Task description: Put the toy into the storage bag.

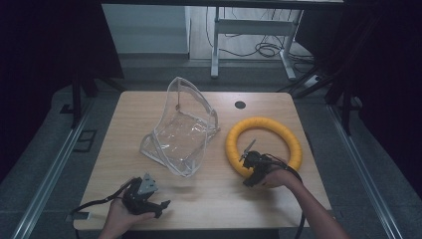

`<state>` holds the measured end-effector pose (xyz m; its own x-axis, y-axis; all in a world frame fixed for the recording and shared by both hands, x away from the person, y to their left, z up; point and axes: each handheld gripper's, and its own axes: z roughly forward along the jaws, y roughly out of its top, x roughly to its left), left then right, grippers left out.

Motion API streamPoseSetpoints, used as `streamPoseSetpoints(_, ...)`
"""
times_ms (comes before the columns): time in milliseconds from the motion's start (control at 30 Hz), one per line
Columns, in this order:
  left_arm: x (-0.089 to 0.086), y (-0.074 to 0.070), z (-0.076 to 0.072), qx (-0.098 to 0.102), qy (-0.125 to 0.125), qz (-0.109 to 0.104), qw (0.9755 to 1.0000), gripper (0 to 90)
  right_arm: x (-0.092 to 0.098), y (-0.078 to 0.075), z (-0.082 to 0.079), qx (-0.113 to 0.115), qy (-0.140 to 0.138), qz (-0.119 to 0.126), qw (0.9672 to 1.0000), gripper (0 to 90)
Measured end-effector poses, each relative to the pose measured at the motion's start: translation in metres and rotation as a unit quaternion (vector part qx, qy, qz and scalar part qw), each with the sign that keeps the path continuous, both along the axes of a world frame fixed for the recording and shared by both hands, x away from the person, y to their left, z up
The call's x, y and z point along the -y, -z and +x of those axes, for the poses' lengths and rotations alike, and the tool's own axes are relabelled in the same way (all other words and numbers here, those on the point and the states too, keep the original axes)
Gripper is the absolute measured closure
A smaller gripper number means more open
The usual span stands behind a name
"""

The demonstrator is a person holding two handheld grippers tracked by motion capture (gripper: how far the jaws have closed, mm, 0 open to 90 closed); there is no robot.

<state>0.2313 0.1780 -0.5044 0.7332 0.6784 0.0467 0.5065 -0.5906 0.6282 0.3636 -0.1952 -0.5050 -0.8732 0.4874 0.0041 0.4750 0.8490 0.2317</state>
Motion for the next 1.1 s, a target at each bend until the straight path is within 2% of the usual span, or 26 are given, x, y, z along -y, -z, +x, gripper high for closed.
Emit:
streamPoseSetpoints(67,0.0,0.0,0.0,-0.001,0.001,0.001,1.0,14.7,0.001,-0.001,0.001,0.0,0.001,0.001,1.0,37.4)
streamPoseSetpoints(133,0.0,0.0,0.0,-0.001,0.001,0.0,1.0,14.7,0.003,-0.002,0.004,0.003,0.007,-0.001,1.0,47.0)
streamPoseSetpoints(200,0.0,0.0,0.0,-0.001,0.001,0.0,1.0,14.7,0.004,-0.003,0.006,0.0,0.011,0.001,0.9999,47.9)
streamPoseSetpoints(333,0.0,-0.001,-0.001,0.001,0.0,0.0,1.0,14.7,0.0,-0.004,0.009,-0.01,-0.001,-0.018,0.9998,49.4)
streamPoseSetpoints(567,-0.001,0.0,0.0,0.002,0.001,0.003,1.0,14.7,-0.003,-0.007,0.009,-0.003,-0.003,-0.023,0.9997,50.0)
streamPoseSetpoints(633,-0.001,-0.001,0.0,0.003,0.0,0.003,1.0,14.7,-0.001,-0.013,0.009,0.001,-0.002,-0.006,1.0,50.1)
streamPoseSetpoints(800,-0.002,-0.001,-0.001,0.005,-0.001,0.001,1.0,14.7,0.002,-0.027,0.01,0.011,-0.001,0.011,0.9999,50.2)
streamPoseSetpoints(1100,-0.002,-0.002,-0.001,0.006,-0.002,0.001,1.0,14.7,0.008,-0.045,0.01,0.032,0.019,0.025,0.999,50.4)
